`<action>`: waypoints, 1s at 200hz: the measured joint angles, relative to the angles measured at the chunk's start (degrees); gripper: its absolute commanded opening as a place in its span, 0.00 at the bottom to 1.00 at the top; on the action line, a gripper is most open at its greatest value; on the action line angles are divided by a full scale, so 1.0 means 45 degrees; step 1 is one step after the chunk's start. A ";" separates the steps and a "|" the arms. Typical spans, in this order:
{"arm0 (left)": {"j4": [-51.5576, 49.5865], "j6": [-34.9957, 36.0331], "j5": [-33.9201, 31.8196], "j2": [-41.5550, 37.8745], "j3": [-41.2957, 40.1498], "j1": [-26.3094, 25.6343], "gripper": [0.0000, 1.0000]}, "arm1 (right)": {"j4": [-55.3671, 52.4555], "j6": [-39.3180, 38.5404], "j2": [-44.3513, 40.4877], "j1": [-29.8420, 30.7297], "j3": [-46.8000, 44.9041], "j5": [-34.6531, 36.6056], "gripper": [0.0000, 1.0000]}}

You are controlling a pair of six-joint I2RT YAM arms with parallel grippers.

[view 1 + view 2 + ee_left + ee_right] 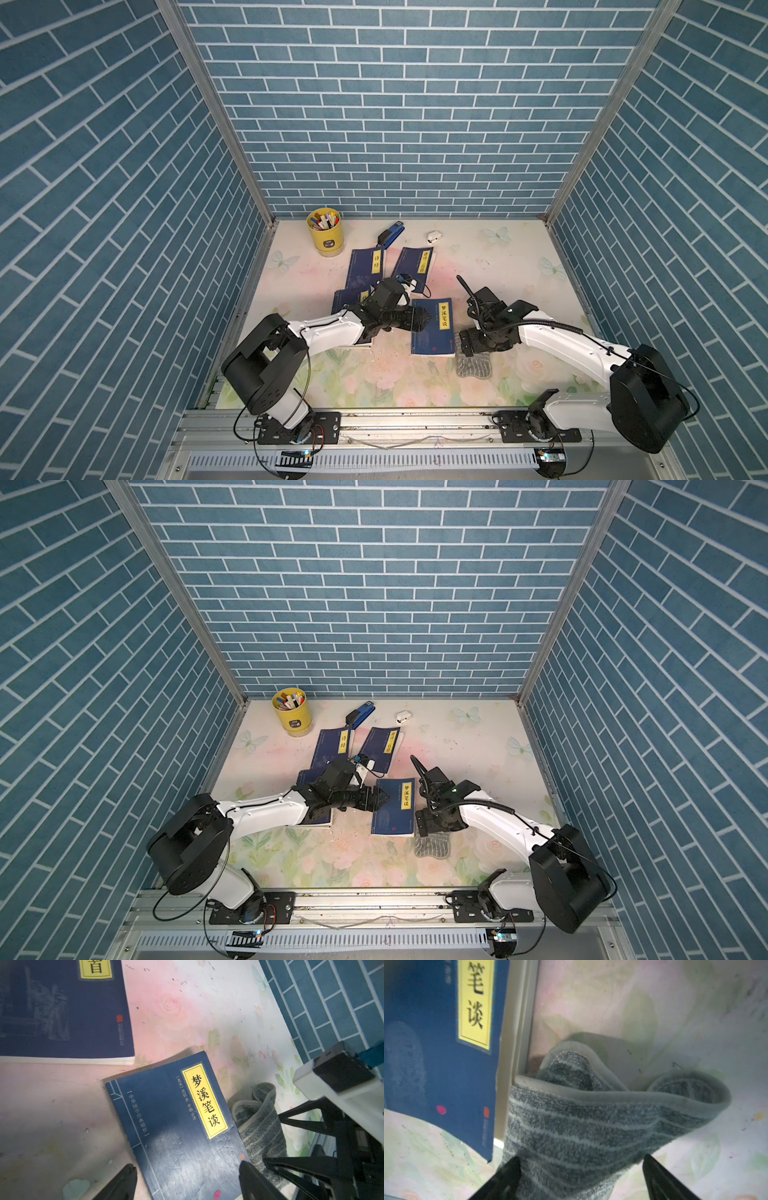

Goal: Wipe the cover of the book
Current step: Adjust the cleaning item at the center of the board.

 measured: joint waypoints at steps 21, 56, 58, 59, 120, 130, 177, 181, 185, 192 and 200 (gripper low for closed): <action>-0.0151 0.0053 -0.0019 -0.0063 0.0000 0.0199 0.82 | 0.0199 0.0379 0.0015 -0.0083 -0.0131 0.0107 0.60; -0.0267 0.0121 -0.0010 -0.0058 0.0000 0.0301 0.82 | 0.0787 0.0894 0.0306 -0.1137 -0.0243 0.0151 0.33; -0.0267 0.0131 -0.0010 -0.0058 0.0000 0.0306 0.82 | 0.0826 0.0971 0.0335 -0.1214 -0.0253 0.0146 0.31; -0.0267 0.0136 -0.0010 -0.0058 0.0000 0.0306 0.82 | 0.0835 0.0991 0.0340 -0.1243 -0.0257 0.0146 0.30; -0.0214 0.0199 -0.0010 -0.0058 -0.0083 0.0408 0.82 | 0.1651 0.0962 0.1219 -0.3123 0.0311 0.0369 0.12; -0.0199 0.0199 -0.0010 -0.0058 -0.0146 0.0466 0.82 | 0.1671 0.0884 0.1452 -0.3327 0.0743 0.0495 0.12; -0.0039 0.0199 0.0005 -0.0058 -0.0321 0.0719 0.82 | 0.1938 0.0510 0.1948 -0.3818 0.2642 0.1370 0.37; -0.0010 0.0199 0.0010 -0.0058 -0.0350 0.0738 0.82 | 0.1948 0.0452 0.1972 -0.3823 0.2720 0.1379 0.41; 0.0024 0.0199 0.0015 -0.0058 -0.0379 0.0753 0.82 | 0.1957 0.0272 0.2001 -0.3823 0.2793 0.1394 0.45; 0.0078 0.0194 0.0034 -0.0058 -0.0427 0.0792 0.82 | 0.1967 0.0238 0.2084 -0.3823 0.2875 0.1404 0.51; 0.0121 0.0194 0.0049 -0.0058 -0.0481 0.0821 0.82 | 0.1967 0.0049 0.2234 -0.3823 0.2919 0.1399 0.56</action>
